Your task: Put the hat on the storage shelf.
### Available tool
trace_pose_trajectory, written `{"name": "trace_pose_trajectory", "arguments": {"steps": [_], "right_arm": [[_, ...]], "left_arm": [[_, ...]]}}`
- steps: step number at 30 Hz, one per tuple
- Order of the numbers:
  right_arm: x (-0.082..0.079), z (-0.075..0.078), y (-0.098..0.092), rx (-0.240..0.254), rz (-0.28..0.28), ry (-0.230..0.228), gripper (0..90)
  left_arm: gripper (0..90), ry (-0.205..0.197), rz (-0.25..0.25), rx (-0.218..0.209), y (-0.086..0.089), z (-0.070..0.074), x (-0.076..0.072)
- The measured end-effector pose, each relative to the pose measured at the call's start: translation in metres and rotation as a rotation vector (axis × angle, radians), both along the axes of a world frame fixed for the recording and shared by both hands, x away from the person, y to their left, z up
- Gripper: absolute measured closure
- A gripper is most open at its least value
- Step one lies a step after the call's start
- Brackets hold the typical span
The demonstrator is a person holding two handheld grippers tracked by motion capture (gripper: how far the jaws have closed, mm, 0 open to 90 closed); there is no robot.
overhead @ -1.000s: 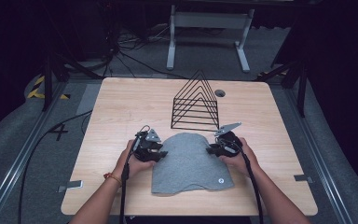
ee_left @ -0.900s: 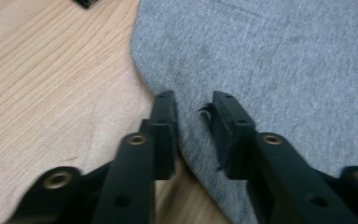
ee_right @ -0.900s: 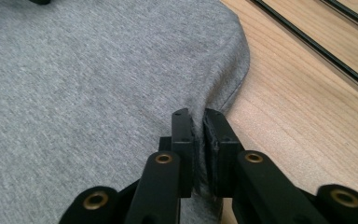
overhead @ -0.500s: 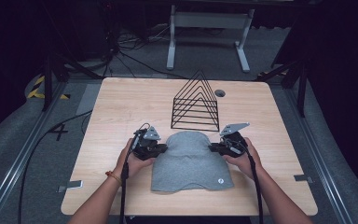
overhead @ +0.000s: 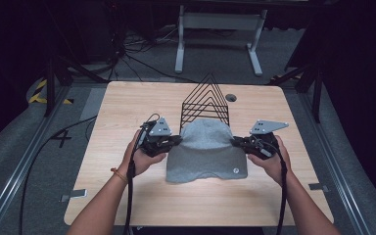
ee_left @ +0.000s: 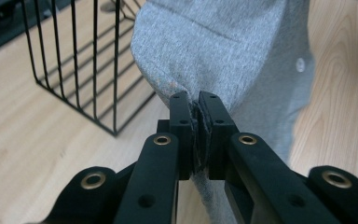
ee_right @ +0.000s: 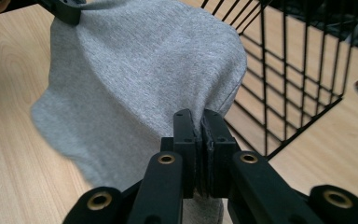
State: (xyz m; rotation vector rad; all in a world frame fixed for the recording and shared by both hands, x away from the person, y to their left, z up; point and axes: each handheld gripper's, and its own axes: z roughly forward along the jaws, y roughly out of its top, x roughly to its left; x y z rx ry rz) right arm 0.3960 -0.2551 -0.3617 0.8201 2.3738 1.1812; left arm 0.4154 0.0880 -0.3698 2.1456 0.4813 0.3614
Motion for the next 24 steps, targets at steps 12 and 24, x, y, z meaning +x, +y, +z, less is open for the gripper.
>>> {"name": "trace_pose_trajectory", "arguments": {"steps": [12,24], "right_arm": [[0.004,0.052,-0.008,0.010,-0.022,-0.094,86.0],[0.013,0.097,-0.007,0.019,-0.050,-0.166,86.1]], "left_arm": [[85.1,-0.082,-0.014,-0.022,-0.010,0.051,0.014],[85.2,-0.146,0.006,-0.064,-0.008,0.100,0.029]]}}
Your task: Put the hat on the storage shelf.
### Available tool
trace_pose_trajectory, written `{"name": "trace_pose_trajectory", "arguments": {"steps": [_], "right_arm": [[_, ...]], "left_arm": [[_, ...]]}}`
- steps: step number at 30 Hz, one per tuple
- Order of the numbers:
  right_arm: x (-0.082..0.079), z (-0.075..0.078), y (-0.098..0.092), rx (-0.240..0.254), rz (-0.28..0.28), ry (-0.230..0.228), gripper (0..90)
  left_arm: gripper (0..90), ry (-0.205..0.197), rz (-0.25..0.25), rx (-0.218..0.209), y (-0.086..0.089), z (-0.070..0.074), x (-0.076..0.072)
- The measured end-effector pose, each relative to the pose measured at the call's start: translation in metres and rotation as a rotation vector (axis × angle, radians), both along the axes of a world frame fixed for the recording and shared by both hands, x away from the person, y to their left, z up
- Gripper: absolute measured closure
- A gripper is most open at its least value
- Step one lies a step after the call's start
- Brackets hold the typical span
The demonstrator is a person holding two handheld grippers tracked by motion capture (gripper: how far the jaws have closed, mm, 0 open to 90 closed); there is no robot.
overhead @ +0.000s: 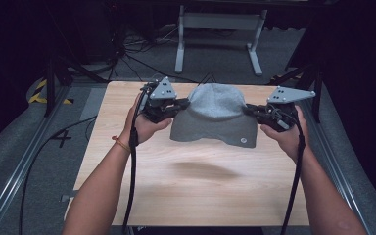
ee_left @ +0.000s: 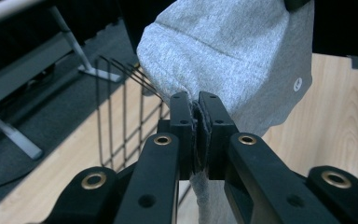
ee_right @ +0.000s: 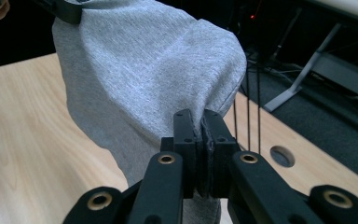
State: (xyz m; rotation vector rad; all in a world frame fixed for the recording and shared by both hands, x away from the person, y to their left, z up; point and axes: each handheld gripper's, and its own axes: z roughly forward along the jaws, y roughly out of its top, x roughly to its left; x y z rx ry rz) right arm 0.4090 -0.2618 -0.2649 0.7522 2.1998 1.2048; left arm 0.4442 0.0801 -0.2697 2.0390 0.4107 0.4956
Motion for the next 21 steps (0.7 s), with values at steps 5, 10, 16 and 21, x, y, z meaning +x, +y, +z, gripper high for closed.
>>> {"name": "trace_pose_trajectory", "arguments": {"steps": [5,10,16,21], "right_arm": [[0.013,0.021,0.000,0.007,-0.025,-0.038,86.0],[0.030,0.040,-0.003,0.029,-0.054,-0.063,86.0],[0.052,0.056,-0.001,0.024,-0.084,-0.084,86.0],[0.067,0.061,0.000,0.032,-0.099,-0.086,86.0]], "left_arm": [[85.2,-0.025,0.016,-0.012,-0.001,0.022,0.014],[85.2,-0.047,0.041,-0.013,-0.005,0.040,0.030],[85.2,-0.054,0.068,-0.013,-0.011,0.056,0.050],[85.2,-0.058,0.087,-0.019,-0.014,0.066,0.068]]}}
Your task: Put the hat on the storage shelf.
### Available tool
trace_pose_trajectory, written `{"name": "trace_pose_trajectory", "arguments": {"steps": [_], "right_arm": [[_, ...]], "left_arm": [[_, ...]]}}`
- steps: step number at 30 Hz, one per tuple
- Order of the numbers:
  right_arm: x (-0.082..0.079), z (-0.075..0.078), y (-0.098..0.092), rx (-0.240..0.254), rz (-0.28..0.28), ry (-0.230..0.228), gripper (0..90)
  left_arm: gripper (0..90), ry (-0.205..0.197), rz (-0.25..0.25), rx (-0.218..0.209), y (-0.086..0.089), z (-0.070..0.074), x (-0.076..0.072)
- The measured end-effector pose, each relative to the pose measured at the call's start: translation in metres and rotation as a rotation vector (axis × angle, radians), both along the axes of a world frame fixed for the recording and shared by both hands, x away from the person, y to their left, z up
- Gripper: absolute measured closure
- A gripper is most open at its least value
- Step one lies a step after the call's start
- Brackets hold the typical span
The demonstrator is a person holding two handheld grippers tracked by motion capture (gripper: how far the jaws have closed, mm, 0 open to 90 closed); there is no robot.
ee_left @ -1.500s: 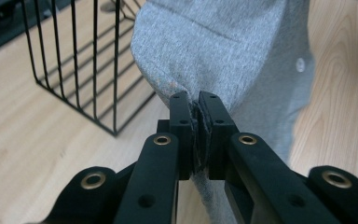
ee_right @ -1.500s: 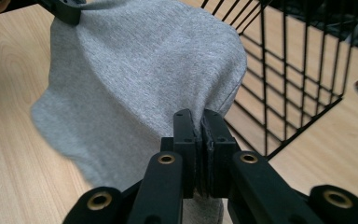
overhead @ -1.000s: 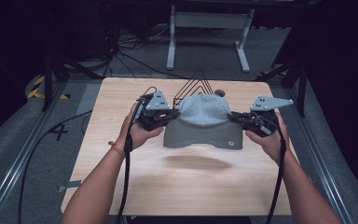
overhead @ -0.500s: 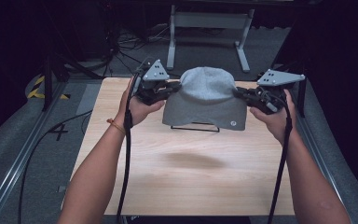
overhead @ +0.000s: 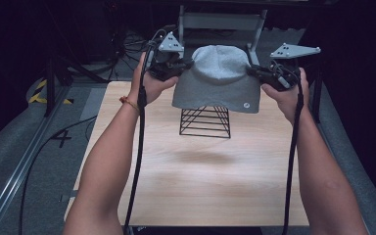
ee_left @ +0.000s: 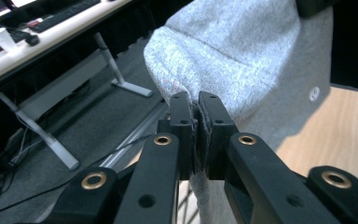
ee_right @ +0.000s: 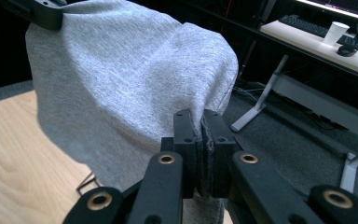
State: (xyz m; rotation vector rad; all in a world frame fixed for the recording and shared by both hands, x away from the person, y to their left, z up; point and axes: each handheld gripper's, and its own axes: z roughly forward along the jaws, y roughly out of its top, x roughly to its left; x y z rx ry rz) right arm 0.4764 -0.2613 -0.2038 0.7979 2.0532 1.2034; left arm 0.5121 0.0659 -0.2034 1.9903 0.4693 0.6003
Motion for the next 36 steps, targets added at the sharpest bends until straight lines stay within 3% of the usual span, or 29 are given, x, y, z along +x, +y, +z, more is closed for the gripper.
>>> {"name": "trace_pose_trajectory", "arguments": {"steps": [13,22,24,29,36], "right_arm": [[0.029,0.000,-0.002,0.033,-0.030,0.005,86.0],[0.040,0.001,0.002,0.028,-0.039,0.004,85.9],[0.042,0.002,0.003,0.021,-0.041,0.003,85.9],[0.044,-0.002,0.003,0.022,-0.030,0.018,85.9],[0.034,-0.009,0.002,0.018,0.001,0.024,85.9]], "left_arm": [[85.2,-0.004,0.037,0.009,-0.001,0.010,0.026],[85.2,0.012,0.050,0.002,0.000,0.006,0.041],[85.2,0.012,0.053,0.012,-0.001,0.005,0.042],[85.2,0.034,0.036,-0.017,0.004,0.000,0.042],[85.2,0.033,0.008,-0.036,0.010,-0.006,0.029]]}}
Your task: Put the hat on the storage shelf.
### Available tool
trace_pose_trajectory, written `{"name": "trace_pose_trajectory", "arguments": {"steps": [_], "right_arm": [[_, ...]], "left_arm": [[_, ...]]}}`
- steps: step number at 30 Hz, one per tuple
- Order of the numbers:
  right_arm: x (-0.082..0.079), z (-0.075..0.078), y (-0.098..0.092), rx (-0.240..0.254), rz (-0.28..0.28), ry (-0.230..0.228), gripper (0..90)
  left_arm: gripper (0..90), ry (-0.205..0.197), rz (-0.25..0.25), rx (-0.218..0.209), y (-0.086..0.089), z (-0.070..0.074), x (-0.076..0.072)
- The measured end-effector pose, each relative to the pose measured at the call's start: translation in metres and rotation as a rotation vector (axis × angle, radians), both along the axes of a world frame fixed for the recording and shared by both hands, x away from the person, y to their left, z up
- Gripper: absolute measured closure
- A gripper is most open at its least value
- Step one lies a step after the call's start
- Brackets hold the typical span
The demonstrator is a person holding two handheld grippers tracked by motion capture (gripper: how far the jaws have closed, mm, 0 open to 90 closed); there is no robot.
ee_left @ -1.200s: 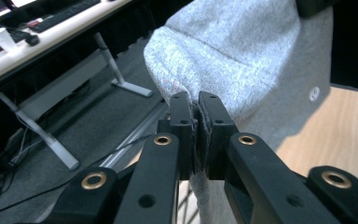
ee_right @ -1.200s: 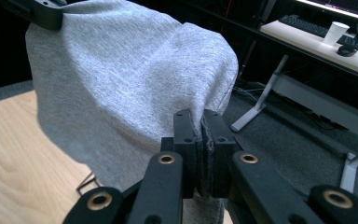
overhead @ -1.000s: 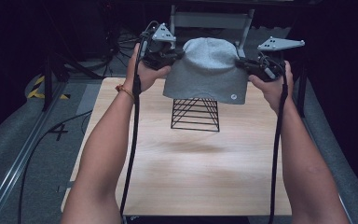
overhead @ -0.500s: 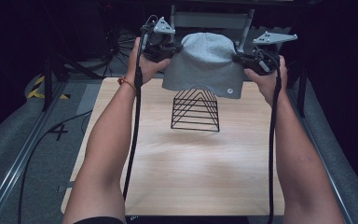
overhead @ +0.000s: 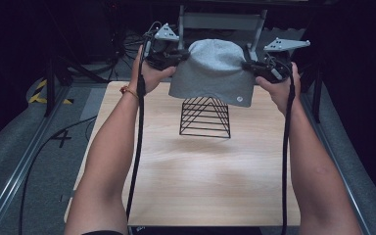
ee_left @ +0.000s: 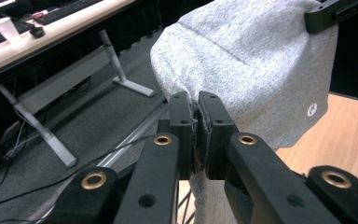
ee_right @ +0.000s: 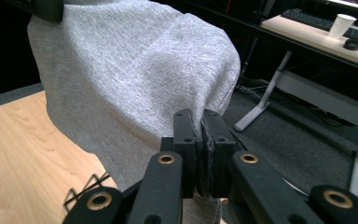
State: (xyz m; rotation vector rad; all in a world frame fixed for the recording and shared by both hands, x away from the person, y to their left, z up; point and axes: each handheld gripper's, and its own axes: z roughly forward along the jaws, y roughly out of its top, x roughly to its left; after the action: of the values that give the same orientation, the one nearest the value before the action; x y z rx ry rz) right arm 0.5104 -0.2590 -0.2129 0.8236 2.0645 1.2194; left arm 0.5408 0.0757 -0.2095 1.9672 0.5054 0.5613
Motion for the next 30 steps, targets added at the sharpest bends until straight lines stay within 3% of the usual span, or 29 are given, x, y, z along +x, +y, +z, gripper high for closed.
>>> {"name": "trace_pose_trajectory", "arguments": {"steps": [8,13,20,30], "right_arm": [[-0.017,-0.001,-0.002,0.009,0.024,-0.010,85.9],[-0.024,-0.001,0.001,0.004,0.043,-0.019,85.9],[-0.027,-0.007,0.005,-0.005,0.056,-0.015,85.9],[-0.037,0.000,0.001,0.002,0.071,-0.028,85.9]], "left_arm": [[85.2,-0.012,-0.043,-0.047,0.008,-0.002,-0.021],[85.2,-0.020,-0.061,-0.052,0.014,-0.005,-0.032],[85.2,-0.011,-0.070,-0.071,0.021,-0.010,-0.037],[85.2,-0.020,-0.104,-0.080,0.023,-0.008,-0.049]]}}
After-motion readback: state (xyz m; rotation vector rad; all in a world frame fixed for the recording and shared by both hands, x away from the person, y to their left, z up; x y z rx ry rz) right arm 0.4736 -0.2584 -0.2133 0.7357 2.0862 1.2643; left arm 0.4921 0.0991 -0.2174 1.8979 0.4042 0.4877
